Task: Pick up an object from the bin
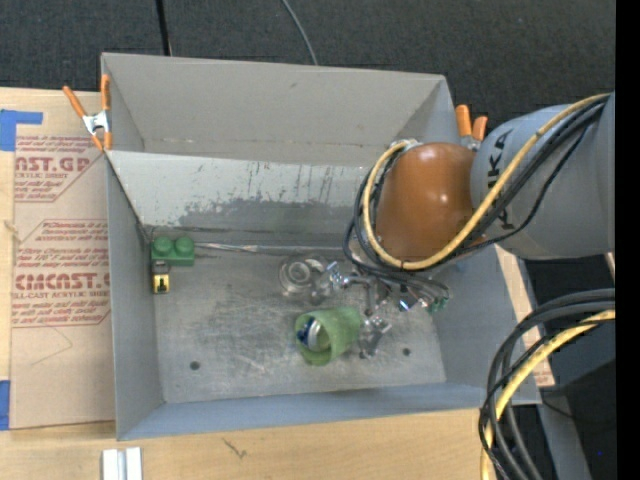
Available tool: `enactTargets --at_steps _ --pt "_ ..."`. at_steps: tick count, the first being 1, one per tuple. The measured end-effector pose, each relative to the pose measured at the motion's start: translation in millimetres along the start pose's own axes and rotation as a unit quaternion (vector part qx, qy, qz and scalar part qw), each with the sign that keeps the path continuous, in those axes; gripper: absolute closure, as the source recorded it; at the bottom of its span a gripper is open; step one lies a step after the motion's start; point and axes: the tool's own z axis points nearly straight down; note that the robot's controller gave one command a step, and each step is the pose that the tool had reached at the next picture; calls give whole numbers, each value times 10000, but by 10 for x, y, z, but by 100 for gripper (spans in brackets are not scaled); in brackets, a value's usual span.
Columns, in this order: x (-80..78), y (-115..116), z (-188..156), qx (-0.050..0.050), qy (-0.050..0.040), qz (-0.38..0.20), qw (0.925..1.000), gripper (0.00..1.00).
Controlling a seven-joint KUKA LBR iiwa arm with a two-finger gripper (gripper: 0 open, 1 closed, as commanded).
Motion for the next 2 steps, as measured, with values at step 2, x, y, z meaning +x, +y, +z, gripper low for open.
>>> enactTargets --at_steps 2 --pt "-34 94 288 3 -27 -584 9983 0"
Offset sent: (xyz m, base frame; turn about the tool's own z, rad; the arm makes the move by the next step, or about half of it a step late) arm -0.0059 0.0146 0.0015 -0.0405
